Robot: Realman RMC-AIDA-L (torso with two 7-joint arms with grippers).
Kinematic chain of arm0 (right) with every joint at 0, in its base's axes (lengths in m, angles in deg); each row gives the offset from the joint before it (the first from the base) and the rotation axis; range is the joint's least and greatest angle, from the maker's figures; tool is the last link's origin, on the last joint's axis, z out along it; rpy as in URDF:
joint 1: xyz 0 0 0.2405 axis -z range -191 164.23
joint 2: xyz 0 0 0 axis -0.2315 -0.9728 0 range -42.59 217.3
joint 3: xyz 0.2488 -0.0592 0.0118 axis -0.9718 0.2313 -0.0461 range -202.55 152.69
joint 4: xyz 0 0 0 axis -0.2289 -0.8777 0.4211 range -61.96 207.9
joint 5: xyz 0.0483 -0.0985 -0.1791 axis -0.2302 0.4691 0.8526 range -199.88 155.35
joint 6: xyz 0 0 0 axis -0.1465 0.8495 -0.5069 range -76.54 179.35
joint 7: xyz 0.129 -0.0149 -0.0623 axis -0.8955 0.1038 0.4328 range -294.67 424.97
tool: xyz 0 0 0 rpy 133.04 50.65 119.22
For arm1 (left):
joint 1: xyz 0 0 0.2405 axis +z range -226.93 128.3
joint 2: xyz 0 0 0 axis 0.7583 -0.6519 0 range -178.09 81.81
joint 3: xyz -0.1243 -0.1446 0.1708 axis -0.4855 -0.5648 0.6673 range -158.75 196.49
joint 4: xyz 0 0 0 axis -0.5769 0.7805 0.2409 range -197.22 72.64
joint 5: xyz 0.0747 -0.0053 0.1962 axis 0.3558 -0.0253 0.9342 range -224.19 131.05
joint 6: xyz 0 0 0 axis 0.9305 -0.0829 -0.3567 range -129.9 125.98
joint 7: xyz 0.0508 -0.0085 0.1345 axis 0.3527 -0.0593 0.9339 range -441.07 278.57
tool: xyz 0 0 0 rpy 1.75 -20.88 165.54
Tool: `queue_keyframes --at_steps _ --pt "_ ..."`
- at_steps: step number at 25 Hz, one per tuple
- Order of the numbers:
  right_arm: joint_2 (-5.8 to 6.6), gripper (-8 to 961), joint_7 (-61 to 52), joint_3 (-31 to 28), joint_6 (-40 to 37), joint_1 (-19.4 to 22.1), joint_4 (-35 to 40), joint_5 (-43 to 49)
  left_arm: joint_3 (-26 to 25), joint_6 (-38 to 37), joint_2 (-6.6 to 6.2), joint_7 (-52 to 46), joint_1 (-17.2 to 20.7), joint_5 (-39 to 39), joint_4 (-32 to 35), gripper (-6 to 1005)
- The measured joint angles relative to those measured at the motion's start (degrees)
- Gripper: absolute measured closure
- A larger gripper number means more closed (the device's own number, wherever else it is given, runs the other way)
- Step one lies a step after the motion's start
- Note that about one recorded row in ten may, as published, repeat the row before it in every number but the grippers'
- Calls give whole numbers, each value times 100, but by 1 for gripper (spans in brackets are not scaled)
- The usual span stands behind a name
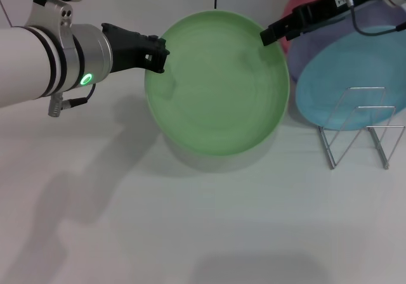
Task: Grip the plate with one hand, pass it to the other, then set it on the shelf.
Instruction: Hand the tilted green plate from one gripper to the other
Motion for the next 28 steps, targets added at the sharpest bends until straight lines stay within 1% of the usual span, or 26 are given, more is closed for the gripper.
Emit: queue_keyframes --at_steps 9,15,17,19,28 --pt "0 396 89 9 82 -38 -175 33 11 0 -8 0 0 -36 -1 968" --pt "0 413 99 58 151 -49 -201 115 15 -19 -9 0 0 -36 14 967" --pt "-11 418 103 127 206 -52 -218 130 17 -33 -9 0 0 -36 43 967" --pt "-48 424 139 169 264 -52 -223 134 24 -55 -9 0 -16 -36 93 968" --pt "-66 449 153 283 300 -112 -230 230 26 -61 -3 0 -57 -49 126 953"
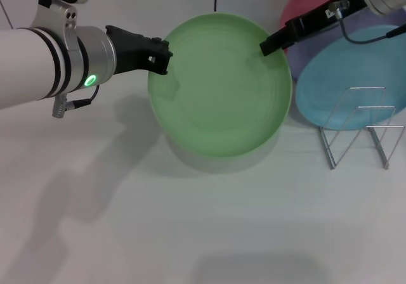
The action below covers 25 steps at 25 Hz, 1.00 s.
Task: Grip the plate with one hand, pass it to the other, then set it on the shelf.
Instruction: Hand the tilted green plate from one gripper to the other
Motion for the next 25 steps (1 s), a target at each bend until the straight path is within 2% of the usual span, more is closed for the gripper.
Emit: queue_keyframes --at_steps 3,10,16,21,25 --pt "-5 457 4 10 2 -23 -55 19 -2 0 1 0 -10 -20 2 943" --pt "-5 575 11 16 57 -46 -107 26 -4 -17 -4 0 -24 -47 15 919" --pt "-4 574 11 16 60 -64 -107 26 -20 -18 -6 0 -44 -48 30 898" --pt "-4 686 32 16 61 -65 -107 26 -30 -18 -6 0 -66 -48 33 881" --pt "-4 681 88 16 62 -58 -107 25 -32 -18 -6 0 -69 -48 36 867"
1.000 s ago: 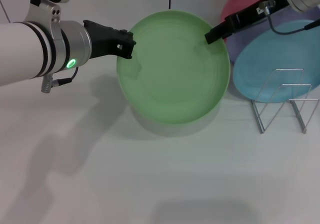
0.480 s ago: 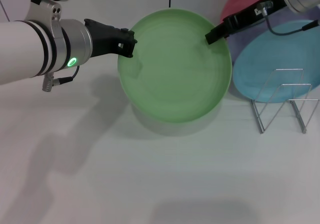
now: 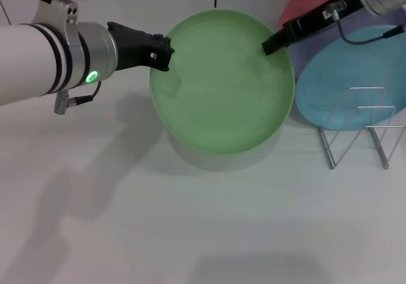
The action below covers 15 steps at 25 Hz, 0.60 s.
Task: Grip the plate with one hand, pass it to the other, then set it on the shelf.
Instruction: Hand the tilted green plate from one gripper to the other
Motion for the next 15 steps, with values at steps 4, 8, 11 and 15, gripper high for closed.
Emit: queue_keyframes --at_steps 4,8,11,15 --pt "-58 721 225 -1 -5 78 140 -29 -26 -106 -3 38 8 -190 8 853" --pt "-196 775 453 -11 93 270 419 -6 -56 -429 -8 466 120 -823 13 840" --pt "-247 816 555 -21 97 320 433 -8 -74 -608 -6 715 159 -1239 -3 829" --pt "-290 860 581 -12 46 378 522 -24 -61 -618 -3 736 160 -1270 -47 815"
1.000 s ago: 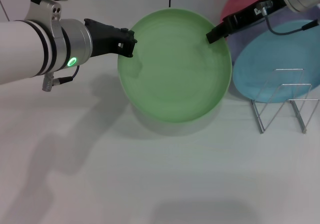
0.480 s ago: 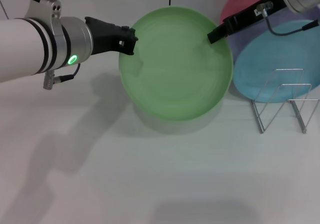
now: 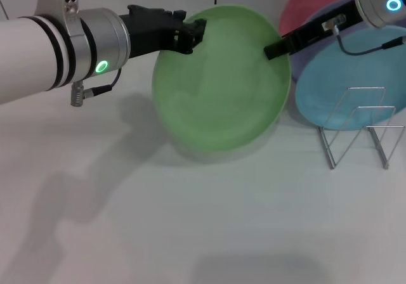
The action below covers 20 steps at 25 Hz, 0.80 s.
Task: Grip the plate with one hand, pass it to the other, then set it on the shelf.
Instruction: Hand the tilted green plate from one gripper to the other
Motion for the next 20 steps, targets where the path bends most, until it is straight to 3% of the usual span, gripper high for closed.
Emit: queue_keyframes --at_steps 18,20 --pt "-75 902 -12 12 -227 264 693 9 91 -14 10 17 28 29 -182 218" --pt "-61 904 -10 12 -242 282 737 32 91 -33 7 25 30 46 -182 218"
